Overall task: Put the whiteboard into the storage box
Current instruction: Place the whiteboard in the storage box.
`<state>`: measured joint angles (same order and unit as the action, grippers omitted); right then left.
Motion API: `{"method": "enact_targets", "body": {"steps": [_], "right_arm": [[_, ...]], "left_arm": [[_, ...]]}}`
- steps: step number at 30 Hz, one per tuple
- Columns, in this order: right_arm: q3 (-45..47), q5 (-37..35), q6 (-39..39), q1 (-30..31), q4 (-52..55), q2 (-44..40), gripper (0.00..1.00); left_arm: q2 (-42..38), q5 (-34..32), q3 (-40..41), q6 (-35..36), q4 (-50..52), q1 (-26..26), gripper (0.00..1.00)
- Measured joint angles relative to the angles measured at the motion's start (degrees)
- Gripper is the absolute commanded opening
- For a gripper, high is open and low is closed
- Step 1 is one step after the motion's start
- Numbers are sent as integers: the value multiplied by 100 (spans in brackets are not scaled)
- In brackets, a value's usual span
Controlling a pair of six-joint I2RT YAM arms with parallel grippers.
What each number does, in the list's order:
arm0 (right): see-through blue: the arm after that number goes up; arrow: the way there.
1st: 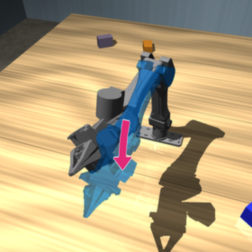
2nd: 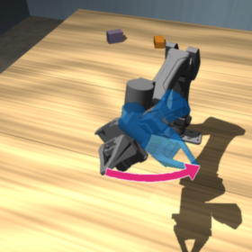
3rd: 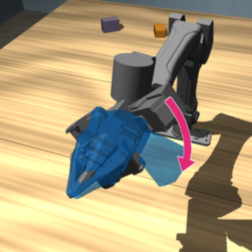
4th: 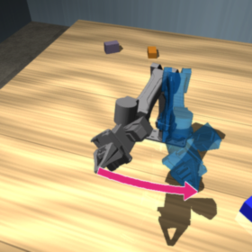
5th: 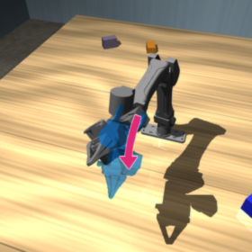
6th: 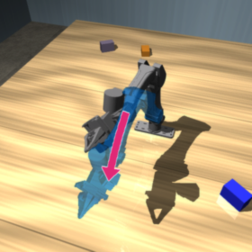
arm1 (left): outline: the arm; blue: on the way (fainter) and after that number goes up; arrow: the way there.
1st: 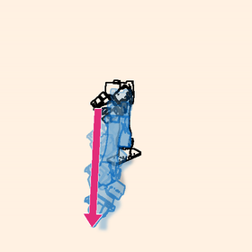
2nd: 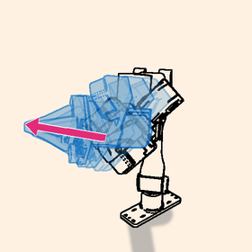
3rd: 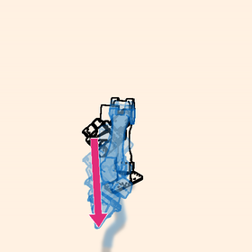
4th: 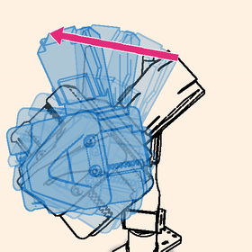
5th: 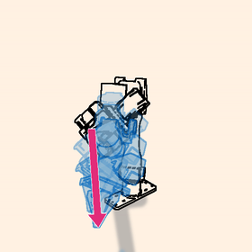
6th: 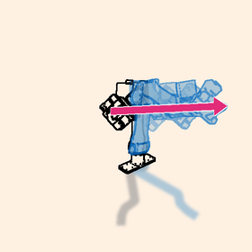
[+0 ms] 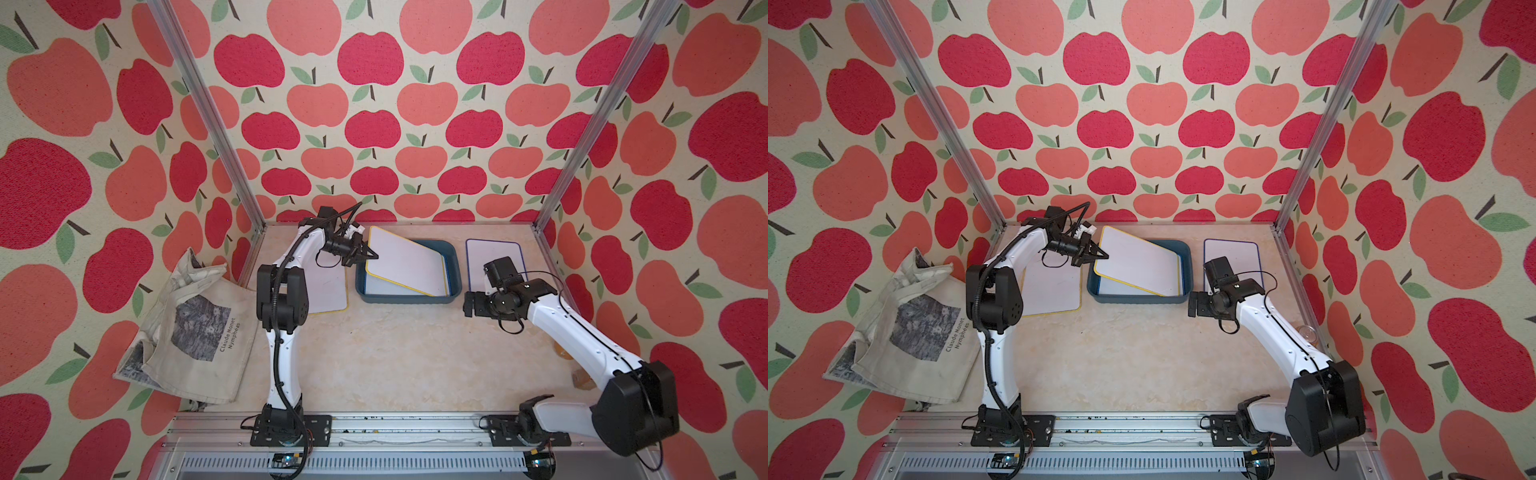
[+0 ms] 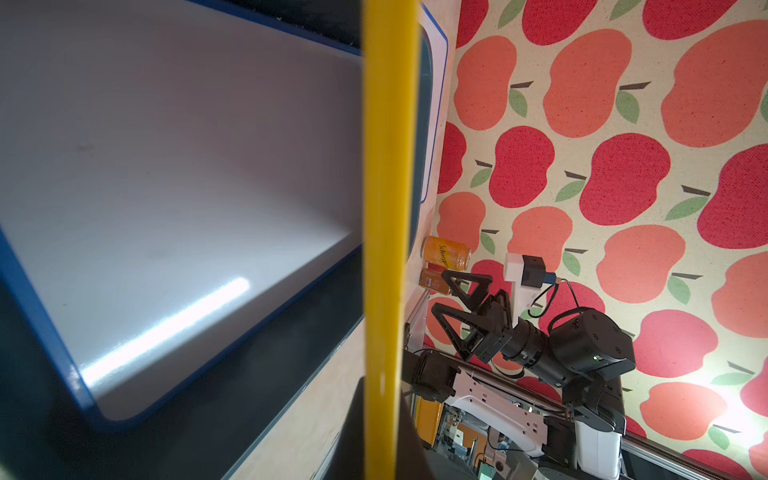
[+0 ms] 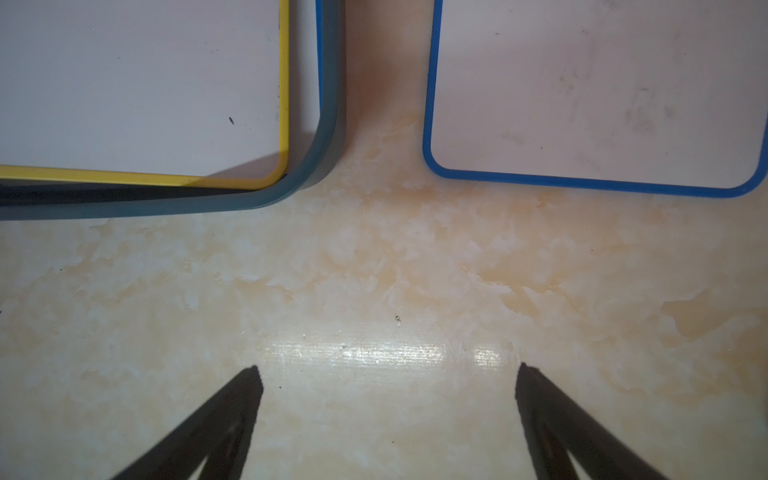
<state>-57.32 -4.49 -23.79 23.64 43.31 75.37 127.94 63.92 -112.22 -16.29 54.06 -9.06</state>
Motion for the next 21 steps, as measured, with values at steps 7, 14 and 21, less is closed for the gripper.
{"method": "enact_targets", "body": {"steps": [7, 14, 21], "right_arm": [[0, -59, 17, -20, -2, 181, 99], [0, -61, 22, -20, -35, 227, 99], [2, -59, 22, -79, -37, 267, 99]], "left_arm": [[304, 46, -24, 190, 68, -136, 15], [433, -160, -24, 131, 63, -184, 27], [555, -778, -111, 76, 195, -184, 33]]}}
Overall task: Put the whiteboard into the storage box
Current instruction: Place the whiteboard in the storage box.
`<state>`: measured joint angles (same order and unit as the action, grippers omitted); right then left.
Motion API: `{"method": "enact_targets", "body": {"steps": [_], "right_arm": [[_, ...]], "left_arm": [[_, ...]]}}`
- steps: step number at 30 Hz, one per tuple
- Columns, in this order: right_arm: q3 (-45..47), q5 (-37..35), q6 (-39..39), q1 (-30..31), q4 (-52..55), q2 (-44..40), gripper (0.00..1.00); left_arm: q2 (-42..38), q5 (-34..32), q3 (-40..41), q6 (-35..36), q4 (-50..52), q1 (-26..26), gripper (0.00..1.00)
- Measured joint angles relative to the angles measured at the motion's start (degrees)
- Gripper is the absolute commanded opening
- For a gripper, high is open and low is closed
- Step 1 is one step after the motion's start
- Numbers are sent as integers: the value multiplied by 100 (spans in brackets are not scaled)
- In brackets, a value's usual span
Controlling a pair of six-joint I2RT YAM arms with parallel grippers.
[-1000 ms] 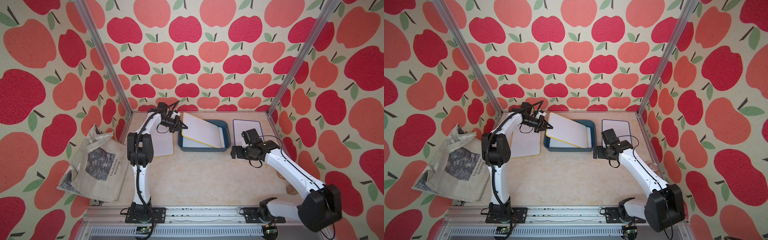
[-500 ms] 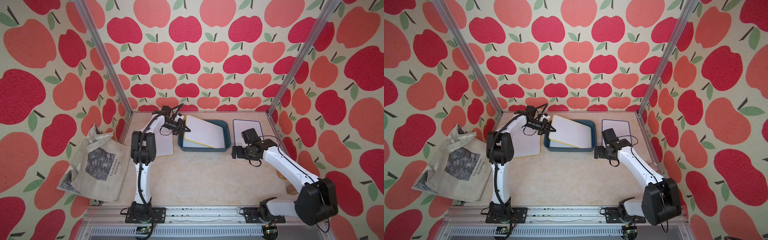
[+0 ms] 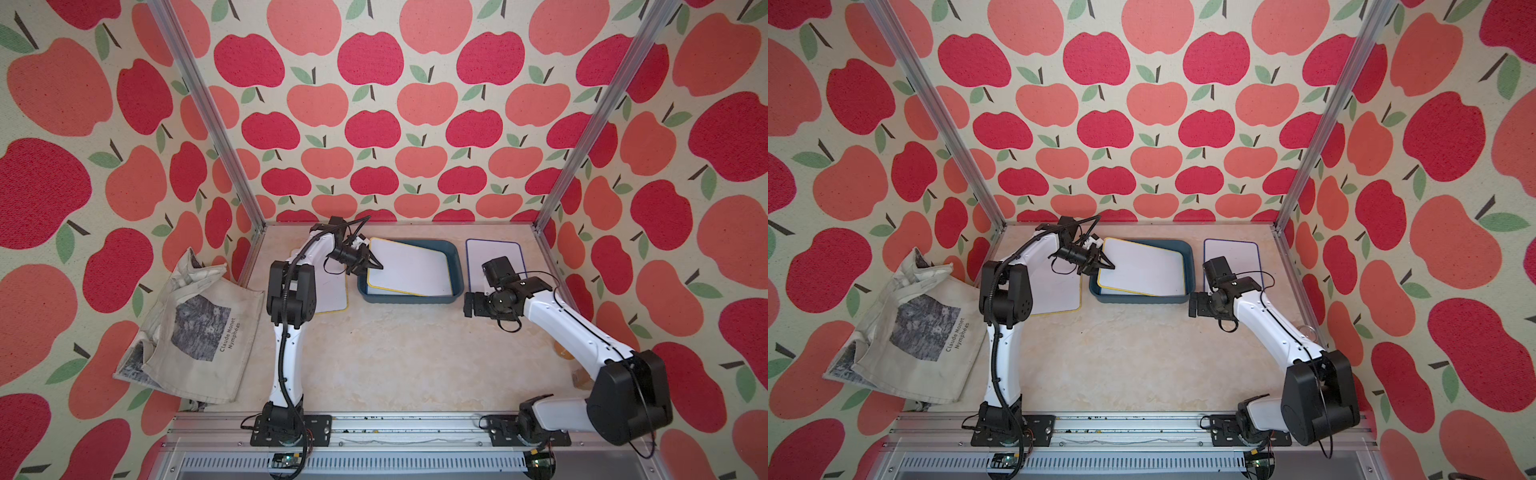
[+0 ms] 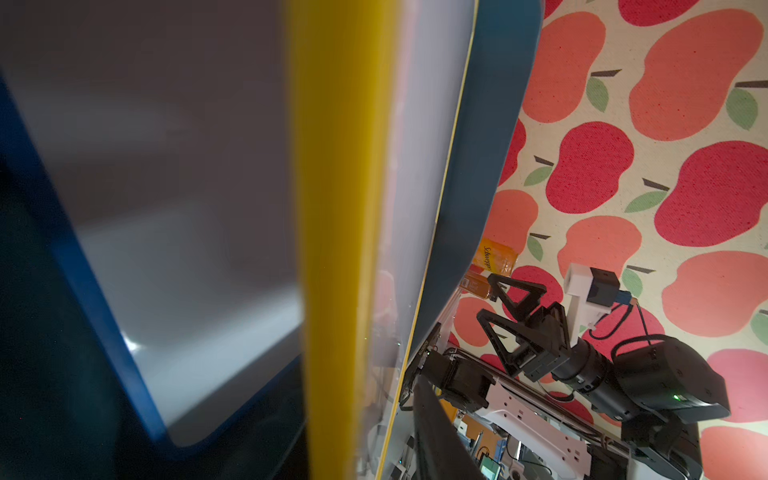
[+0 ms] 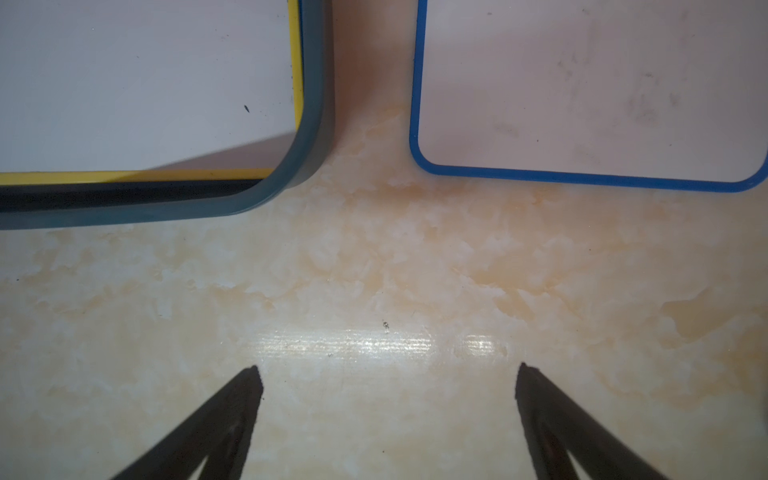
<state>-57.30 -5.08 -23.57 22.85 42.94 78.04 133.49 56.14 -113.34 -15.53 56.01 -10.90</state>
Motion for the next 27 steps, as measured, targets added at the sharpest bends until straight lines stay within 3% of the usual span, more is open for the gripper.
{"method": "enact_targets", "body": {"steps": [9, 27], "right_arm": [[0, 20, -2, 0, 0, 0, 99], [0, 20, 0, -24, -20, 437, 99]], "left_arm": [[173, -1119, -455, -63, 407, -24, 40], [170, -2212, -951, -302, 793, -192, 45]]}}
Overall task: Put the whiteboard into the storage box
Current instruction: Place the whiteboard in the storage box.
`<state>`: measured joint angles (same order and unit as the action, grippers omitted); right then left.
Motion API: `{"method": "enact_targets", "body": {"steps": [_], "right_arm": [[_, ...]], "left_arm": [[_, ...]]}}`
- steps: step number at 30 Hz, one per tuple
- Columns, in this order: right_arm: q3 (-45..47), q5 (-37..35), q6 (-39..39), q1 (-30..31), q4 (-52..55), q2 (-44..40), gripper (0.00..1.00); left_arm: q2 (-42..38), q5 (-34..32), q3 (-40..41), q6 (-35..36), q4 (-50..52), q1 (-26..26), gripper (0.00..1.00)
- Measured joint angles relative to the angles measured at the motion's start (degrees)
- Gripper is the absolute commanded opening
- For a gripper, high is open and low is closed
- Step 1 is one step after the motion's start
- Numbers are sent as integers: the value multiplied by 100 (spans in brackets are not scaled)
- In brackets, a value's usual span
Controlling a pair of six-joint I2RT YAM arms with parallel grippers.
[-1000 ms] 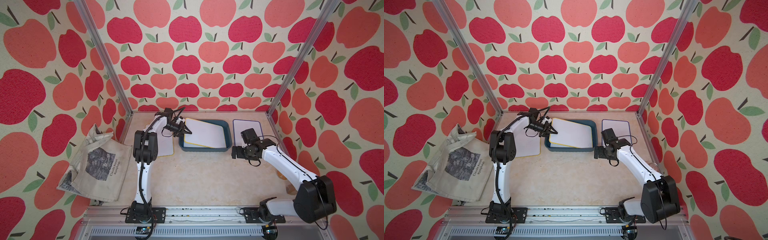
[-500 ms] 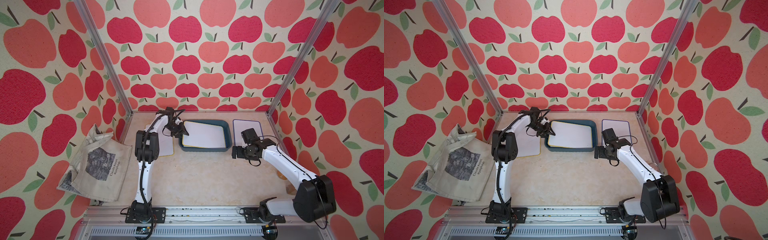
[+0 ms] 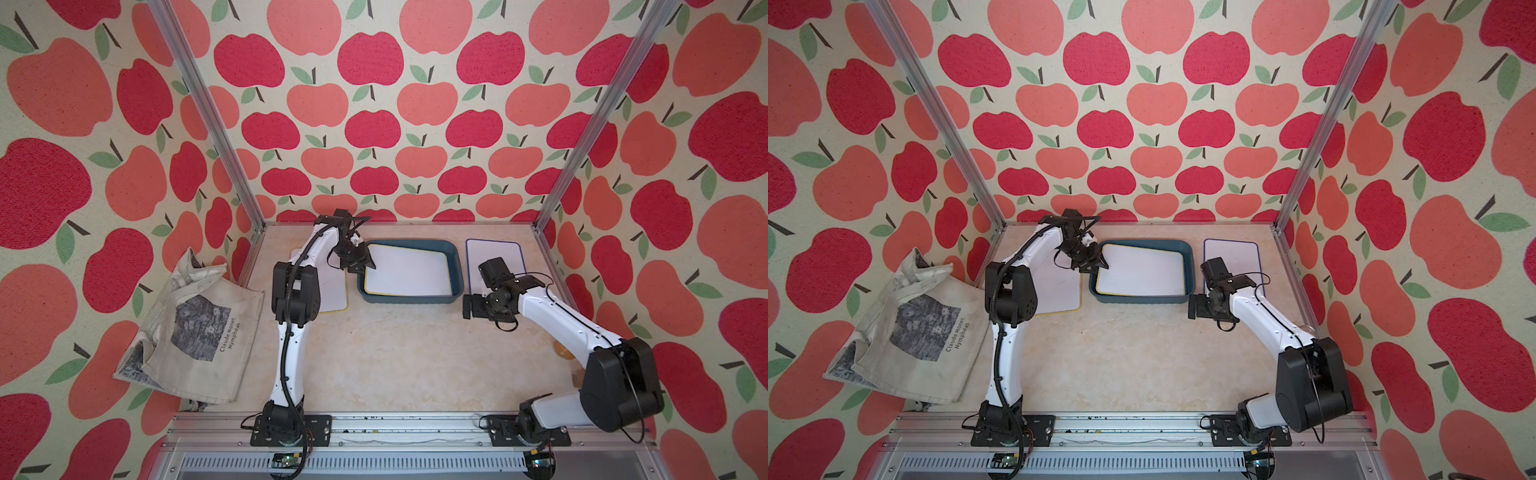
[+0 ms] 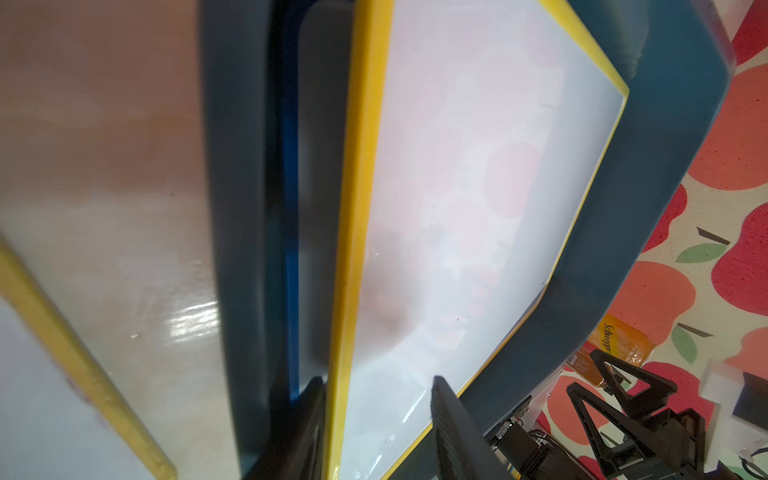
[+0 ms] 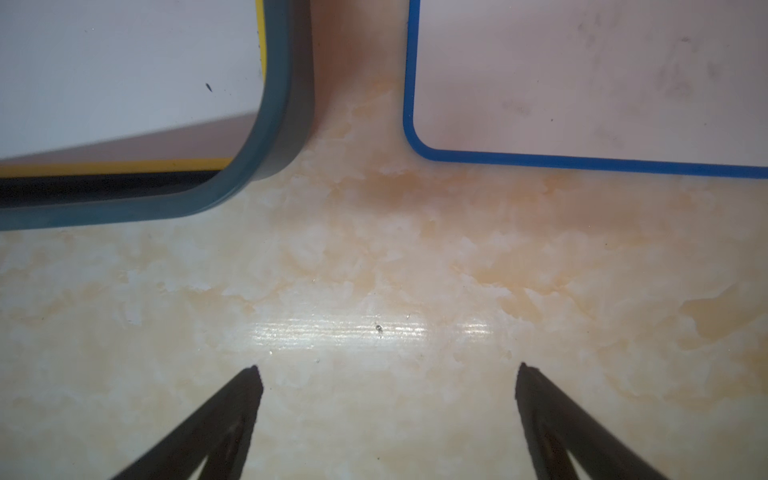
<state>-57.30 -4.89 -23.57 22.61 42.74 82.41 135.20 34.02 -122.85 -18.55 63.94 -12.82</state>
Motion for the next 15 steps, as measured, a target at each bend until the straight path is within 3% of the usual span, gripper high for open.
{"method": "enact_targets", "body": {"steps": [9, 15], "right_arm": [[-85, 136, 79, -354, -282, 240, 99], [-273, 221, 107, -586, -483, 531, 98]], "left_arm": [[-380, -444, 0, 129, 341, -127, 52], [-1700, -514, 634, 155, 258, -131, 53]]}}
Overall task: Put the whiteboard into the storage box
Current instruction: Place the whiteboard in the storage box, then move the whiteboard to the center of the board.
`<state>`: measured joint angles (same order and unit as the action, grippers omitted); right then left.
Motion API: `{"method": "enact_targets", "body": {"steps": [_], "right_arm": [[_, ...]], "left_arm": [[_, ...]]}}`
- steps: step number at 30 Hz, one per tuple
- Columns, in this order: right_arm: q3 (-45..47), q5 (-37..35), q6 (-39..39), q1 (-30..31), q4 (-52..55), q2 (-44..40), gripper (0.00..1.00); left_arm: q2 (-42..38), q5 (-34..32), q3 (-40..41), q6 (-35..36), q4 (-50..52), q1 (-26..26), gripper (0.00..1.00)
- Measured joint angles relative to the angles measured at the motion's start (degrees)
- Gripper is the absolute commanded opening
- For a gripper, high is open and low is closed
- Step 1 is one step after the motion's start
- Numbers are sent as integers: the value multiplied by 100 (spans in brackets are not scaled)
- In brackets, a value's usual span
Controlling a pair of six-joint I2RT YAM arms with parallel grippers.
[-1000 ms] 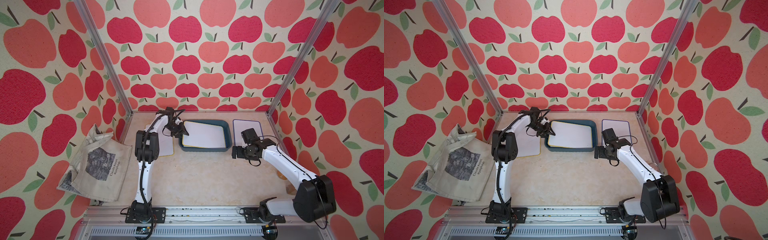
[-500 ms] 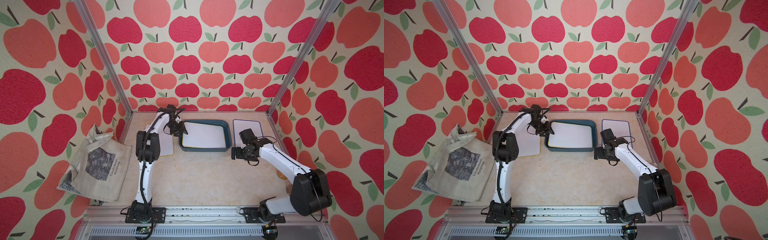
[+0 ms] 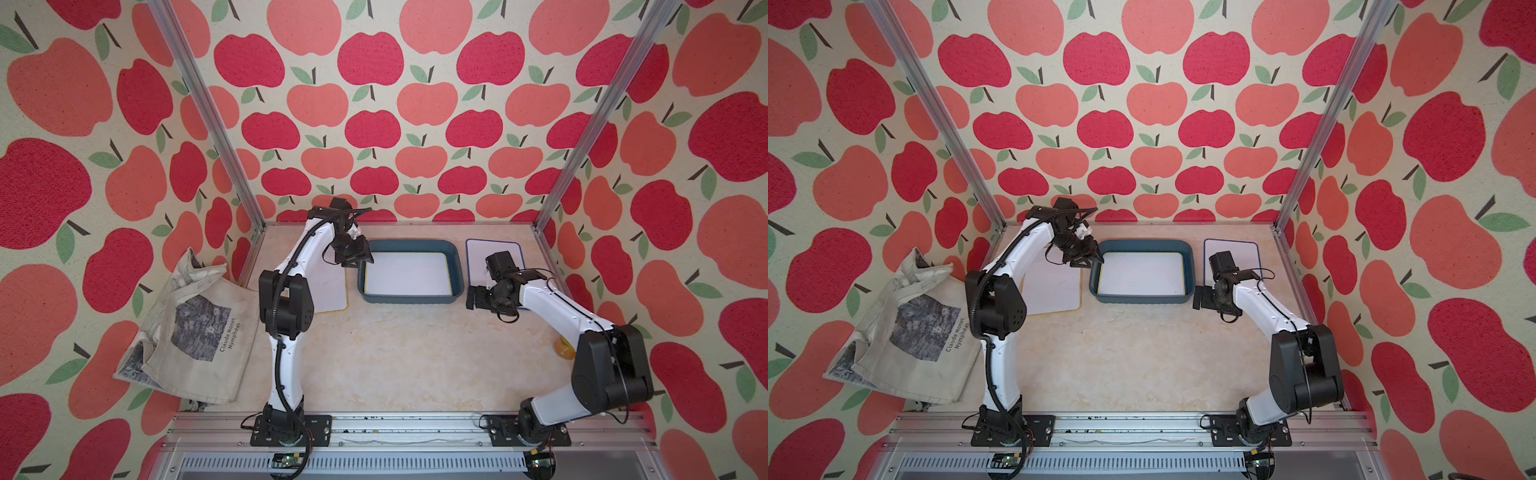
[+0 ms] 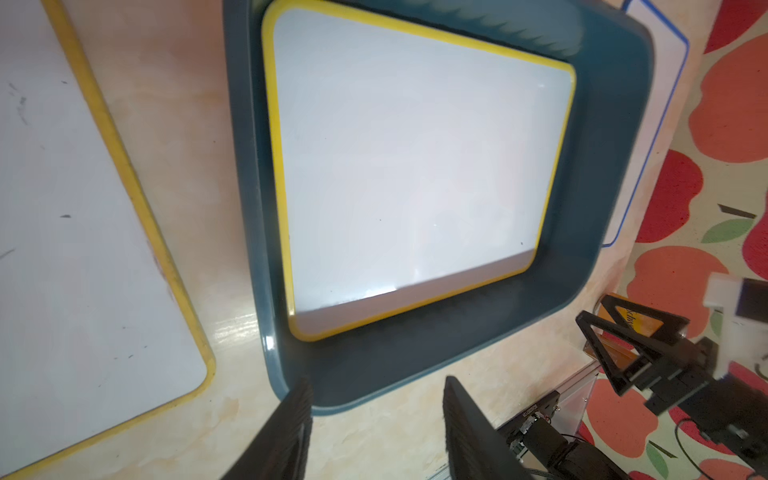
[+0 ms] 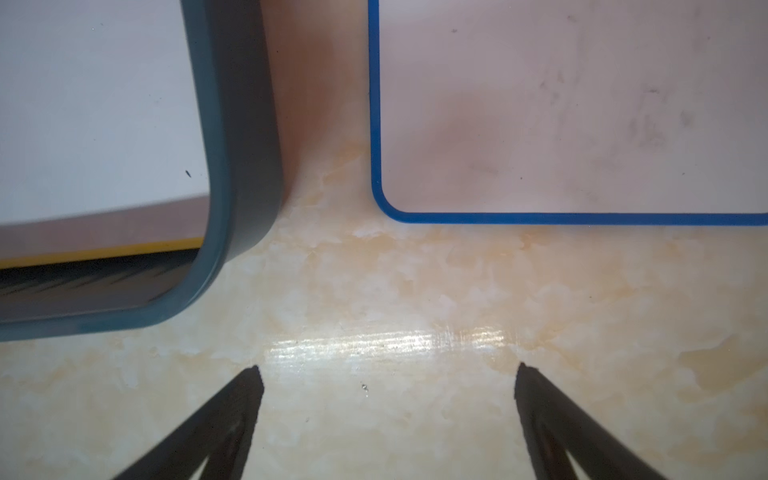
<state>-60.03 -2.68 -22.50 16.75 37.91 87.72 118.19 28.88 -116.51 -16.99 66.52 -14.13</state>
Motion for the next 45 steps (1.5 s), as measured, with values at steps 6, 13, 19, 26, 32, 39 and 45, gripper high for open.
{"method": "enact_targets", "body": {"steps": [6, 13, 19, 26, 32, 39, 45], "right_arm": [[-94, 26, 70, -103, -297, 376, 97], [-136, 249, 170, -540, -745, 780, 97], [-367, 411, 304, -682, -1047, 1213, 97], [-577, 514, 343, -758, -1154, 1650, 96], [-483, 599, 334, -769, -1266, 1600, 96], [-55, 809, 251, -776, -1547, 1296, 96], [238, 881, 197, -590, -1537, 1043, 96]], "left_arm": [[-1644, 28, 1578, -59, -501, 0, 53], [-3027, 15, 3571, -271, -927, 2, 52], [-3939, 2, 4736, -511, -1272, 70, 53], [-4181, 2, 5257, -828, -1569, 120, 52], [-4271, 2, 5294, -981, -1690, 122, 52], [-4437, 2, 5364, -1058, -1709, 122, 52], [-4784, 2, 5370, -1058, -1670, 208, 52]]}}
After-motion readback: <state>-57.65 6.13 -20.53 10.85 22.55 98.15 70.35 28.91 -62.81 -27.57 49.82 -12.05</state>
